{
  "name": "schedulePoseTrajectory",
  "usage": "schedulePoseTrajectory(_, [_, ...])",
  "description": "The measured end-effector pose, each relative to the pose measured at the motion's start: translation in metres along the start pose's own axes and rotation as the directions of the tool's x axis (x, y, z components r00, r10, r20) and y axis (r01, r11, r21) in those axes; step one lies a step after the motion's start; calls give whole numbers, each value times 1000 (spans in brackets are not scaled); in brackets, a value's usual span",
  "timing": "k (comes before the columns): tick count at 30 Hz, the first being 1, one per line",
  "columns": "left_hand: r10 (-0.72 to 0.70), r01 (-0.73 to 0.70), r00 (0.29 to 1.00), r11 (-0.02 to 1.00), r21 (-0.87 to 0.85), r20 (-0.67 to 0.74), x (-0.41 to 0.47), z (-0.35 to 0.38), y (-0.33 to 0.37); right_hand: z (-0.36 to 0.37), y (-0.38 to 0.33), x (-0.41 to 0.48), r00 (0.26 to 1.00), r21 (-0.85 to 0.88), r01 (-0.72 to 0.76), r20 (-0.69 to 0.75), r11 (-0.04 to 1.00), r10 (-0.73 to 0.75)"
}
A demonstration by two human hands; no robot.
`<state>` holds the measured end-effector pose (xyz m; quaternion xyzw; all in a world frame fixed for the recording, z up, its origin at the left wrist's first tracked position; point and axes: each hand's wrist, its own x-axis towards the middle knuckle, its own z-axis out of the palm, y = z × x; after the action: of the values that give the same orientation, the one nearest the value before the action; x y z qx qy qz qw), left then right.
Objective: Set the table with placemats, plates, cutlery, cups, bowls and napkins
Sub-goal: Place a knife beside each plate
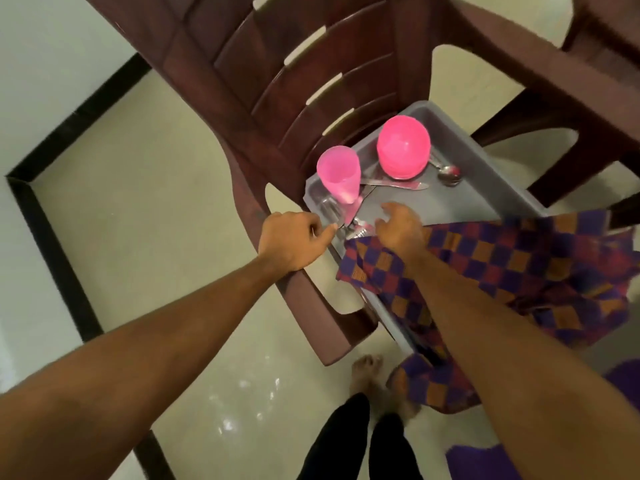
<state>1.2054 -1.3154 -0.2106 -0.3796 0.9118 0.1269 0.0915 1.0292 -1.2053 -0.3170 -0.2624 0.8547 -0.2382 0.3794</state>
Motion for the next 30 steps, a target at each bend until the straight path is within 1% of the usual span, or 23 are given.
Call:
schedulePoseTrajectory(3, [-21, 20, 999, 999, -26, -33, 4, 5, -3, 3, -7, 42, 993, -148, 102, -43, 984, -109])
schedulePoseTrajectory(5, [-17, 15, 998, 999, -36, -57, 6, 8, -5, 12, -10, 64, 979, -232, 183, -43, 956, -198])
schedulePoseTrajectory(6, [-17, 15, 998, 999, -35, -64, 6, 9, -5, 16, -12, 72, 975, -292, 202, -25, 935, -219])
schedulePoseTrajectory(8, [-22, 19, 998, 999, -38, -65, 6, 12, -6, 26, -17, 81, 979, -431, 195, 33, 881, -201])
schedulePoseTrajectory(10, [-29, 27, 998, 999, -35, -56, 8, 13, -8, 34, -18, 83, 986, -539, 167, 71, 826, -152])
schedulePoseTrajectory(13, [-29, 27, 998, 999, -30, -52, 9, 13, -9, 38, -19, 85, 992, -628, 127, 95, 768, -86])
schedulePoseTrajectory(19, [-36, 35, 998, 999, -40, -48, 9, 12, -7, 32, -16, 89, 983, -627, 184, 135, 757, -127])
schedulePoseTrajectory(23, [-45, 43, 998, 998, -52, -50, 9, 12, -6, 35, -4, 86, 970, -526, 240, 101, 816, -221])
schedulePoseTrajectory(25, [-46, 43, 998, 997, -56, -51, 10, 12, -5, 37, -1, 88, 981, -404, 182, 19, 896, -191])
schedulePoseTrajectory(27, [-50, 46, 997, 997, -65, -61, 9, 12, -5, 39, -3, 93, 996, -257, 73, -38, 964, -86])
schedulePoseTrajectory(28, [-51, 47, 997, 996, -70, -64, 10, 12, -5, 40, -5, 96, 998, -208, 30, -49, 978, -41])
schedulePoseTrajectory(30, [-52, 46, 996, 996, -78, -67, 10, 12, -5, 43, -8, 101, 998, -192, -3, -70, 981, -11])
